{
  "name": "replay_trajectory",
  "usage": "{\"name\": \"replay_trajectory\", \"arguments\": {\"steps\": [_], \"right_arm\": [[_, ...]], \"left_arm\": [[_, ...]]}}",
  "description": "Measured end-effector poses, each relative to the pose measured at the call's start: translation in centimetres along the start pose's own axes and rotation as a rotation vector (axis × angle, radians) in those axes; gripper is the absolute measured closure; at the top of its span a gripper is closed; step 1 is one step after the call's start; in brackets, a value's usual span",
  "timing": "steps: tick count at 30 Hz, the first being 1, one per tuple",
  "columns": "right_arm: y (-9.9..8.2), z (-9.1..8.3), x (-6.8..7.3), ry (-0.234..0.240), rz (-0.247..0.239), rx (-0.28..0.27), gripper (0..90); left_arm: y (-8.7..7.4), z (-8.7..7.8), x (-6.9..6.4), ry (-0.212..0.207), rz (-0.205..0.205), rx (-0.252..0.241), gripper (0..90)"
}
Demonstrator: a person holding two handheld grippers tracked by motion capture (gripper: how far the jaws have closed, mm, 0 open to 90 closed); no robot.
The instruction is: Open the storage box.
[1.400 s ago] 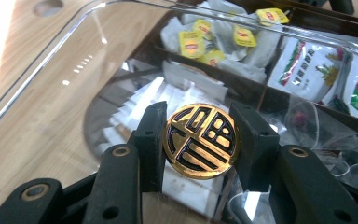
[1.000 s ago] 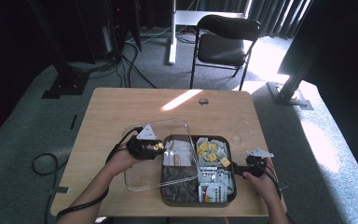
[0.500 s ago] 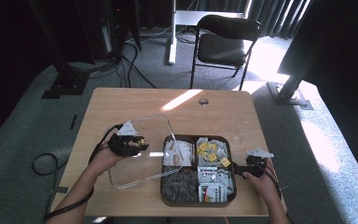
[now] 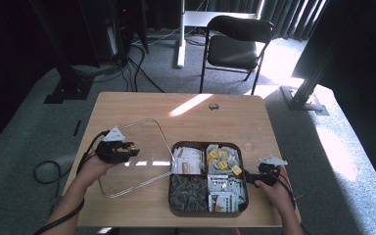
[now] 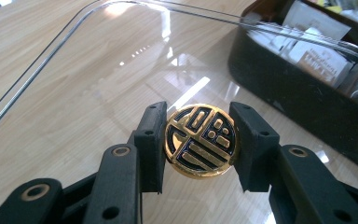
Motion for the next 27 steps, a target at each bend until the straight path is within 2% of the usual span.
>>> {"name": "replay_trajectory", "arguments": {"steps": [7, 11, 14, 20, 21, 27], "right_arm": [[0.0, 0.0, 0.0, 0.000, 0.000, 0.000, 10.7], [0.0, 0.0, 0.0, 0.000, 0.000, 0.000, 10.8], [0.0, 0.0, 0.0, 0.000, 0.000, 0.000, 10.8], [0.0, 0.0, 0.0, 0.000, 0.000, 0.000, 10.8], [0.0, 0.0, 0.0, 0.000, 0.000, 0.000, 10.8], [0.0, 0.0, 0.0, 0.000, 0.000, 0.000, 10.8]], "left_arm": [[-1.5, -0.4, 1.6, 0.023, -0.055, -0.009, 59.2], [-2.4, -0.3, 2.4, 0.055, -0.072, -0.008, 59.2], [-2.9, 0.0, 2.7, 0.058, -0.084, -0.003, 59.2], [-4.0, 1.2, 3.2, 0.082, -0.108, 0.004, 59.1], [-4.2, 1.8, 3.5, 0.102, -0.122, -0.004, 59.1], [-3.7, 3.7, 3.9, 0.126, -0.139, -0.014, 59.1]]}}
Point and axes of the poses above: each handheld gripper's, and its own axes: z roughly forward along the jaws, y roughly out of its top, x roughly to its left, the point moved 8 cm from there along z, roughly forward along the jaws, and after that the axes turned 6 degrees about -z, right-handed, at the moved point
